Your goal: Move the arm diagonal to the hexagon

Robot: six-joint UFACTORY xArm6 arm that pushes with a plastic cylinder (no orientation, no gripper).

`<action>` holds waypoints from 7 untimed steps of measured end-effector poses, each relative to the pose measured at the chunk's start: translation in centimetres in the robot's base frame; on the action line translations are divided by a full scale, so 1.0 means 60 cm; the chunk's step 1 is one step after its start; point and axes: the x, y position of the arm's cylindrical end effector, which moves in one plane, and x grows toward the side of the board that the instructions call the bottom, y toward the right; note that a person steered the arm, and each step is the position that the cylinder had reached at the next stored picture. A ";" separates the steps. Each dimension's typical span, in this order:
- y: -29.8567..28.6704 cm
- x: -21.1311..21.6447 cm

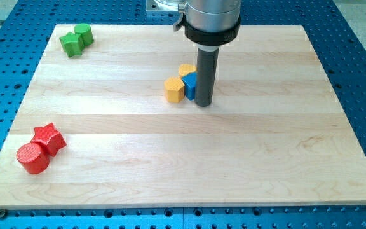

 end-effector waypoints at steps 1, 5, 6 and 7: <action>-0.019 0.037; -0.178 0.063; -0.180 0.064; -0.180 0.094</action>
